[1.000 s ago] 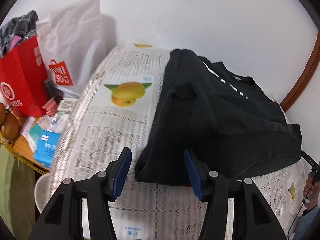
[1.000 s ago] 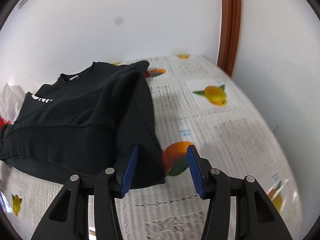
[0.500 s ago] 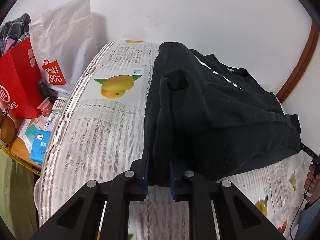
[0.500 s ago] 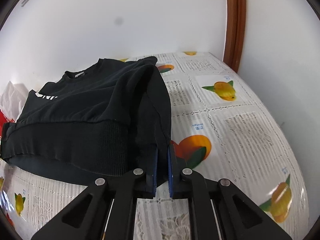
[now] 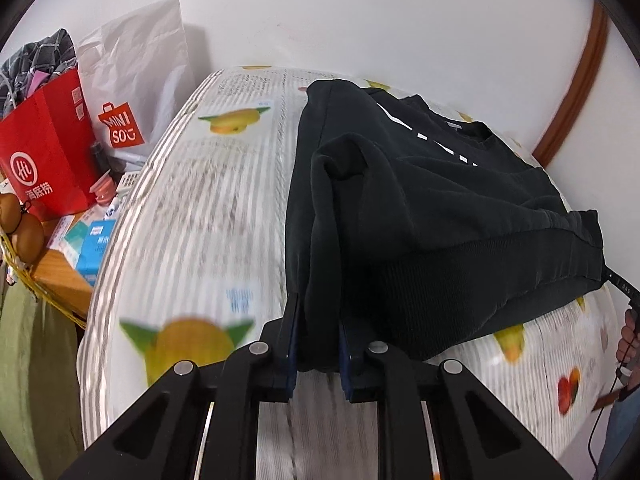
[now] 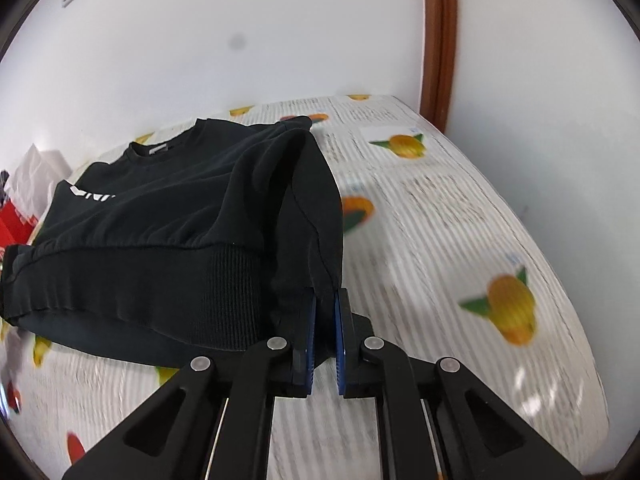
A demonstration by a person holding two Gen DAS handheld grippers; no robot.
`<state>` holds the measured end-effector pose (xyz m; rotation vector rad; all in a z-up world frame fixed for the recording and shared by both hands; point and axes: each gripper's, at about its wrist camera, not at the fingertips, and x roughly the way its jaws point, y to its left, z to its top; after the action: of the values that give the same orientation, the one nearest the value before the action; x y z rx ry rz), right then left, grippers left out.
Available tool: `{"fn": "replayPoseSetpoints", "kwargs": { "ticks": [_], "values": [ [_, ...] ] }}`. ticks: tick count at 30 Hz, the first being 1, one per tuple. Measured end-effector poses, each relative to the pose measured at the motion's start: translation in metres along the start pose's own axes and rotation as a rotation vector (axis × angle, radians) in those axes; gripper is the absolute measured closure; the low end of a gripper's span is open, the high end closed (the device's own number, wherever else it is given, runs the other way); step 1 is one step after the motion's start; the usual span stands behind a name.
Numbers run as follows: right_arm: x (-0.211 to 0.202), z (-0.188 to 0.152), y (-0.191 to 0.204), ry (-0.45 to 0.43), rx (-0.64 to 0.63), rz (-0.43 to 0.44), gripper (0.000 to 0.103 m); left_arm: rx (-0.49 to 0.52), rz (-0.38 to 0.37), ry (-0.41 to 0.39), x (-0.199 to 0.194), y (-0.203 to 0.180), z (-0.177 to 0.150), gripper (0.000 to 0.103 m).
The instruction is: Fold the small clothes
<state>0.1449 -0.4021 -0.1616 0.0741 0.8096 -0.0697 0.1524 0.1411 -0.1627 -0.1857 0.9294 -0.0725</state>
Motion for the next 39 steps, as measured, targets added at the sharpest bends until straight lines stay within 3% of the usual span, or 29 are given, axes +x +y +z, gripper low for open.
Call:
{"fn": "replayPoseSetpoints", "kwargs": {
  "ticks": [7, 14, 16, 20, 29, 33, 39],
  "values": [
    [-0.029, -0.014, -0.007, 0.02, 0.018, -0.057, 0.09, 0.004, 0.02, -0.007, -0.017, -0.001, -0.018, 0.079],
    [-0.067, -0.022, 0.034, -0.039, -0.07, 0.085, 0.083, -0.019, -0.018, -0.048, -0.04, -0.001, -0.029, 0.066],
    [-0.055, -0.028, 0.052, 0.001, -0.085, 0.15, 0.083, -0.009, -0.026, -0.058, -0.045, -0.005, -0.031, 0.066],
    [-0.024, -0.042, 0.074, 0.088, -0.113, 0.177, 0.086, 0.031, -0.05, -0.069, -0.053, -0.014, -0.035, 0.066],
    [0.005, -0.041, 0.081, 0.1, -0.079, 0.151, 0.094, 0.108, -0.125, -0.038, -0.048, -0.042, -0.038, 0.067],
    [0.008, -0.041, 0.08, 0.102, -0.052, 0.151, 0.094, 0.122, -0.212, 0.004, -0.034, -0.06, -0.036, 0.067],
    [0.008, -0.041, 0.08, 0.103, -0.056, 0.133, 0.094, 0.165, -0.241, 0.055, -0.008, -0.091, -0.034, 0.067]
  ]
}}
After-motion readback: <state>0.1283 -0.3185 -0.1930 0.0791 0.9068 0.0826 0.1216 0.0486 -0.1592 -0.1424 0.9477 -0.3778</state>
